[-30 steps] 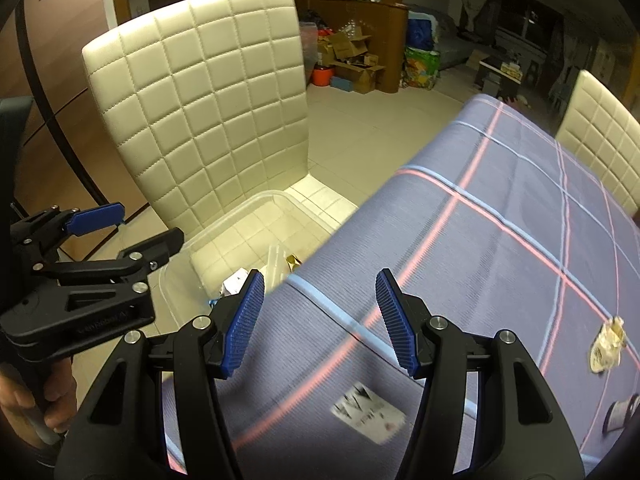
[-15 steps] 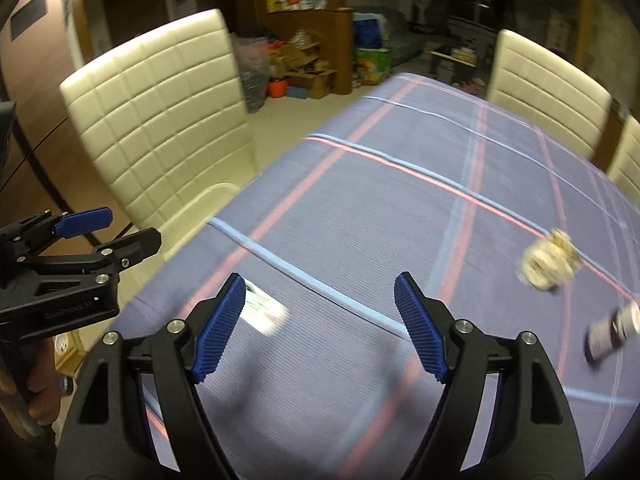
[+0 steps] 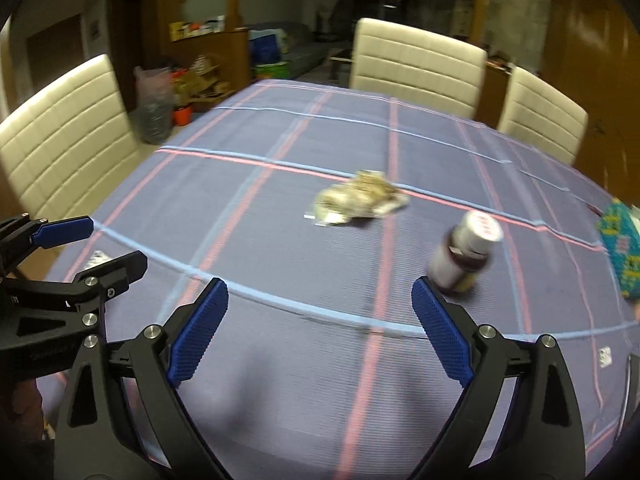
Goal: Collect trash
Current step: 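Move both tools back over the table, then grasp the yellow snack bag with the left tool while the right tool grasps the medicine bottle, then carry the snack bag and medicine bottle over the plastic bin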
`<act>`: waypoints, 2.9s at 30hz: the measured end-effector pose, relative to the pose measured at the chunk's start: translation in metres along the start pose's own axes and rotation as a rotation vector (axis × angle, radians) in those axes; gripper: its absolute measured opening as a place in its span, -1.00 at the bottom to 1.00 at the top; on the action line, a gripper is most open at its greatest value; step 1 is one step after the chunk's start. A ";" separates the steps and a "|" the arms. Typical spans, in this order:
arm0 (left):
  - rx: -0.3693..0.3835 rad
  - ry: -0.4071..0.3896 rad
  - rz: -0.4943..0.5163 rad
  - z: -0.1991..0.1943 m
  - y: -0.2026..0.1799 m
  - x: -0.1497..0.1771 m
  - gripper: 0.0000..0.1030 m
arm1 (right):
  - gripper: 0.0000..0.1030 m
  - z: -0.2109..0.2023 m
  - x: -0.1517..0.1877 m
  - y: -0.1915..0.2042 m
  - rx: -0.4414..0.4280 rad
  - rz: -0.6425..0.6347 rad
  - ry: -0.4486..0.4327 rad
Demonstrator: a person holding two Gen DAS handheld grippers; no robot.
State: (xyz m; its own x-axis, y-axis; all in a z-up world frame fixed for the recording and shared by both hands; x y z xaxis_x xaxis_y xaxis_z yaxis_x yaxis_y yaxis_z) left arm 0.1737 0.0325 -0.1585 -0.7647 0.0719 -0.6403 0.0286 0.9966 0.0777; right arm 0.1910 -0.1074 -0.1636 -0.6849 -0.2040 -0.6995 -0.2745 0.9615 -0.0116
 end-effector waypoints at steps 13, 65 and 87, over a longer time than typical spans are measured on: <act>0.055 0.064 0.102 0.051 -0.068 -0.028 0.45 | 0.59 0.036 0.012 -0.084 0.067 0.104 0.048; 0.047 0.084 0.029 0.051 -0.005 -0.025 -0.45 | -0.11 0.050 -0.009 0.017 -0.135 -0.040 0.119; -0.057 0.040 -0.131 0.018 0.108 0.012 -0.45 | -0.11 0.042 -0.023 0.145 -0.220 -0.240 0.114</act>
State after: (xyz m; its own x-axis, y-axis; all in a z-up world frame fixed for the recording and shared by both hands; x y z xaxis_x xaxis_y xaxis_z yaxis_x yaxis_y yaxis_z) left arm 0.1793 0.1420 -0.1720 -0.7842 -0.0618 -0.6174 -0.1094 0.9932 0.0396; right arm 0.1950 0.0444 -0.1788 -0.6510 -0.4506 -0.6108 -0.5670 0.8237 -0.0033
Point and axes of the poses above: each gripper's, at about its wrist camera, not at the fingertips, and z roughly the way its jaws point, y to its left, x to its underside, the point moved 9 cm from there along z, roughly the way its jaws point, and after that the axes turned 3 degrees about -x, right-handed, at the moved point
